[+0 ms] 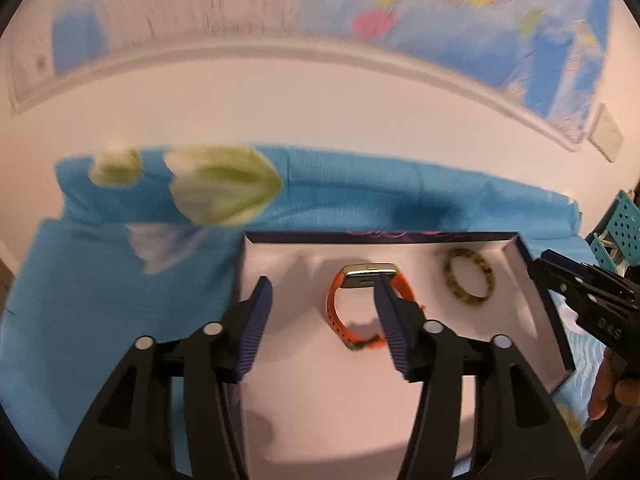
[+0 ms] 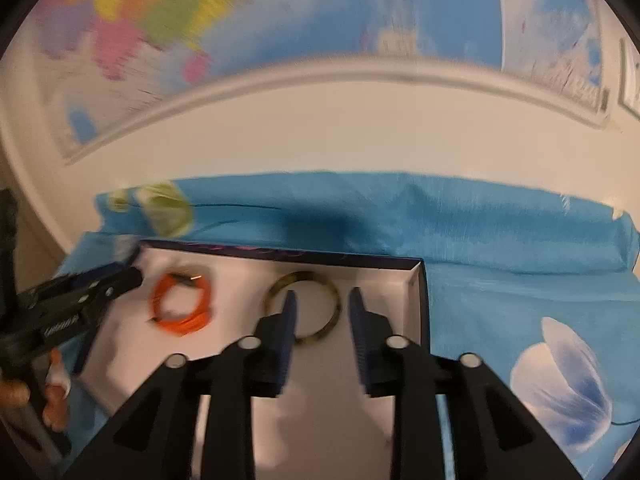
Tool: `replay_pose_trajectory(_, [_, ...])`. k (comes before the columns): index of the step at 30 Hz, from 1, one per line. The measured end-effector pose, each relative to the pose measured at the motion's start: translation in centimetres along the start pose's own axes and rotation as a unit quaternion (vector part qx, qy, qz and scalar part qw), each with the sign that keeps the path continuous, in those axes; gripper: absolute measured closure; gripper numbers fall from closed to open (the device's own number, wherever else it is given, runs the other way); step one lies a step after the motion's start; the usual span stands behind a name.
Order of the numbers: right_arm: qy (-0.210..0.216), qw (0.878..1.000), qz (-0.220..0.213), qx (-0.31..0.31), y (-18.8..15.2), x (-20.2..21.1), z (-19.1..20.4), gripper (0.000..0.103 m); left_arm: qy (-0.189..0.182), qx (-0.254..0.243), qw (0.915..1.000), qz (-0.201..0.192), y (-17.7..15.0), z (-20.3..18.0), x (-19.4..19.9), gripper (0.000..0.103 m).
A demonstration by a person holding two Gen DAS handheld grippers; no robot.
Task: Organize jewelry
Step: 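Carry the watch into the box lid and open the left tool while the right releases the bangle there, then move the right tool to the clear crystal bracelet and close on it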
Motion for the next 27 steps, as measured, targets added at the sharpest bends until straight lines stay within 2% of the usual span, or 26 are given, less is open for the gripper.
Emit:
replay_pose_trajectory(2, [0.013,1.000,-0.020,0.018,-1.3,2.5,0.2,0.063,-0.004,-0.018,0.9994,-0.029,-0.8,-0.6,2.7,0.043])
replay_pose_trajectory(5, [0.019,0.999,-0.027,0.038,-3.8,5.2,0.2,0.062,-0.011,-0.043,0.9972,-0.061,-2.5,-1.3,5.9,0.039])
replay_pose_trajectory(10, [0.037,0.999,-0.013,0.036,-7.6,7.1,0.0,0.062,-0.024,-0.062,0.9940,-0.086,-5.8,-2.0,9.6,0.037])
replay_pose_trajectory(15, [0.041,0.999,-0.003,0.032,-10.8,7.9,0.4,0.062,-0.036,-0.071,0.9939,-0.076,-9.5,-2.9,10.8,0.036])
replay_pose_trajectory(20, [0.046,0.997,0.008,0.055,-13.1,8.5,1.9,0.062,-0.039,-0.078,0.9939,-0.069,-12.4,-3.8,11.1,0.035])
replay_pose_trajectory(27, [0.050,0.997,0.010,0.057,-14.1,8.6,2.5,0.063,-0.050,-0.094,0.9928,-0.054,-14.9,-5.3,11.0,0.033])
Point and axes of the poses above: each gripper's, at about its wrist camera, not at the fingertips, and x roughly against the way its jaws point, z to its left, y to its top, the point moved 1 cm from there along -x, roughly the way its jaws point, and after that the axes turned 6 degrees about -y, right-handed, at the moved point
